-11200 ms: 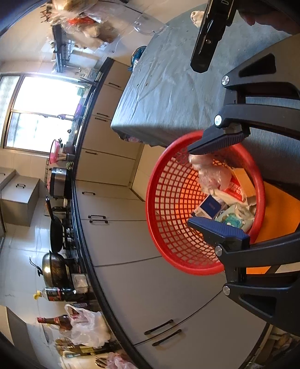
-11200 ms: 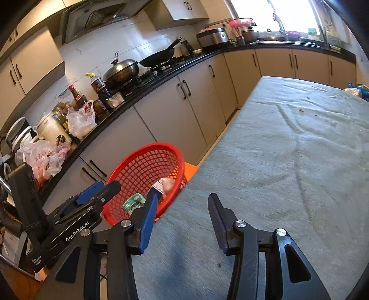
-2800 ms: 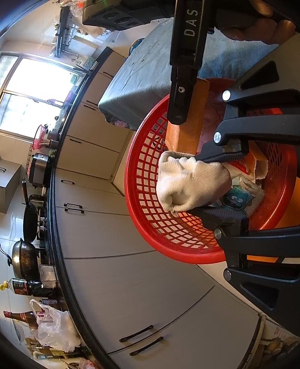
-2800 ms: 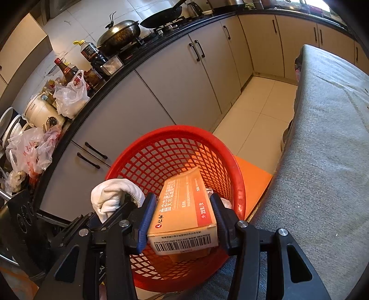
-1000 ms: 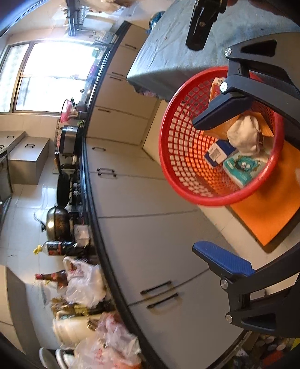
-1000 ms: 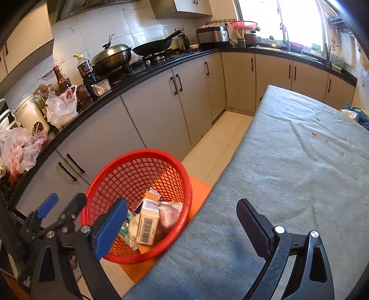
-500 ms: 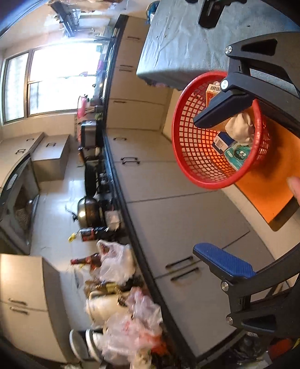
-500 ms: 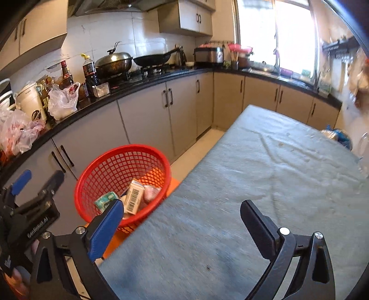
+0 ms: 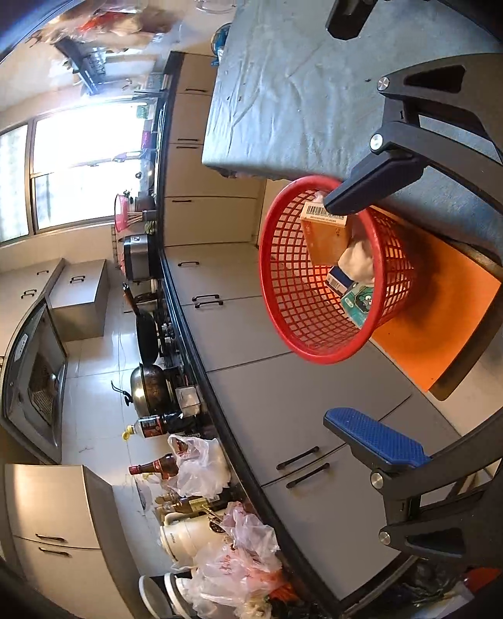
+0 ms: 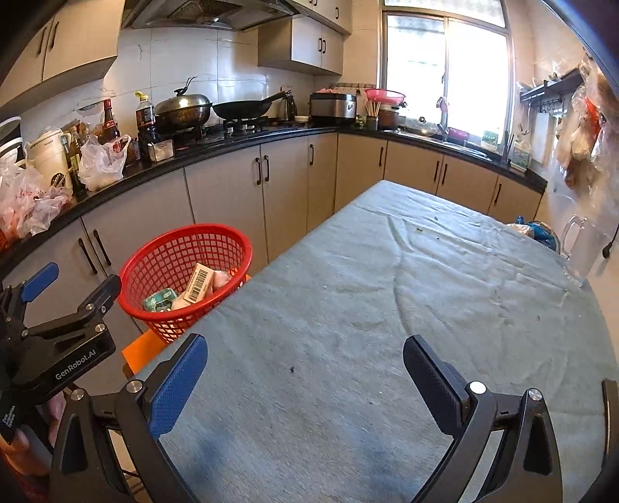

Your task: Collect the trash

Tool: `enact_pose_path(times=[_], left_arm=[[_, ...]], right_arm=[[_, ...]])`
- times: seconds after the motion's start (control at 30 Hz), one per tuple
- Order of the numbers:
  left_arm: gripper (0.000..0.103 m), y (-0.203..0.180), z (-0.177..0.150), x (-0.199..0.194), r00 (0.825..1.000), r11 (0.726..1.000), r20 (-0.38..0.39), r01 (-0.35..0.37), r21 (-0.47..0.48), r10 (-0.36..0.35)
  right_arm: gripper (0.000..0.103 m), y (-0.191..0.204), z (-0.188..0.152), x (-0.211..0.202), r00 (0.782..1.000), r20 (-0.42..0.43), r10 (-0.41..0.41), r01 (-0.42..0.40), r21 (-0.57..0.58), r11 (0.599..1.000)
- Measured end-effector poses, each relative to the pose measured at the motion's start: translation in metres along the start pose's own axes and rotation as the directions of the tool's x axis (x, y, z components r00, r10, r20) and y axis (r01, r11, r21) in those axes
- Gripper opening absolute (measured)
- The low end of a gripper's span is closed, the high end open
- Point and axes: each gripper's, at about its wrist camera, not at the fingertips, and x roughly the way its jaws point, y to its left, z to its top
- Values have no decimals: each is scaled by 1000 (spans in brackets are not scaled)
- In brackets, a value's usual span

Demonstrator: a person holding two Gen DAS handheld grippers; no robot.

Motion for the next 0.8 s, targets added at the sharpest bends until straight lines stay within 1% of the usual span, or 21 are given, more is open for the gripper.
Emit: enact_pose_path(times=[0.37,0.8], left_arm=[[99,-5,2,-6,1000,1000,-3,-5,6,5],[99,-2,1,-5,1000,1000,-2,-6,7,6]], right_arm=[[103,-3,-5,-7,1000,7,6,-6,9,1000],[103,-2,-5,-2,1000,-16,6,-6,-1,1000]])
